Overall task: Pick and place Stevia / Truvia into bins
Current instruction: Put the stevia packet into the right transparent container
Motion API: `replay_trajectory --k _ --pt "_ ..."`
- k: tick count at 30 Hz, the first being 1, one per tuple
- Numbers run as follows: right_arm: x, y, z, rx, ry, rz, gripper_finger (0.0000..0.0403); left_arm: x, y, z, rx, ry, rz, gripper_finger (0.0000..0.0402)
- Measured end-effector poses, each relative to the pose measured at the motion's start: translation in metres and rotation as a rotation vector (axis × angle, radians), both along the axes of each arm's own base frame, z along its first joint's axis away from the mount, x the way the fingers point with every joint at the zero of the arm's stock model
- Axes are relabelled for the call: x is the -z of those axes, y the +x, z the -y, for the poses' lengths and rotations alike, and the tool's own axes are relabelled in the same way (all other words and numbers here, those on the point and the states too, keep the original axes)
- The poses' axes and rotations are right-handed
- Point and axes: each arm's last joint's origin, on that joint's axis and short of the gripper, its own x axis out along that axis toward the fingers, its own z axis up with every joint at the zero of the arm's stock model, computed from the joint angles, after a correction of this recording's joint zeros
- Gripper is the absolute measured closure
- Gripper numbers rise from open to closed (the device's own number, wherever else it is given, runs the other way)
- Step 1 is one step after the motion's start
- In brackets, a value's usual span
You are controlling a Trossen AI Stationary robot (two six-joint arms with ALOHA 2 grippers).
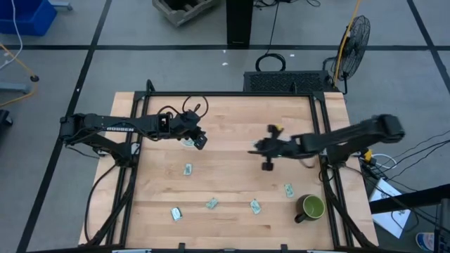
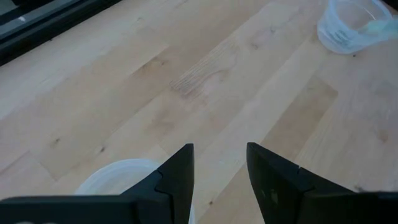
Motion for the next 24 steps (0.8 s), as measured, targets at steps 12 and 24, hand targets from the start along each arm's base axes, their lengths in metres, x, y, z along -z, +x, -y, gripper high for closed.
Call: replay_trajectory --k 12,24 --pt "0.018 -0.068 0.016 0.293 0.117 -0.054 0.0391 -0.001 0.001 -0.001 0.000 0.013 0.006 0.0250" --pt "0.050 -0.075 0.031 0.283 0.346 -0.079 0.0387 -0.004 0.004 -0.001 0.005 0.027 0.059 0.0250"
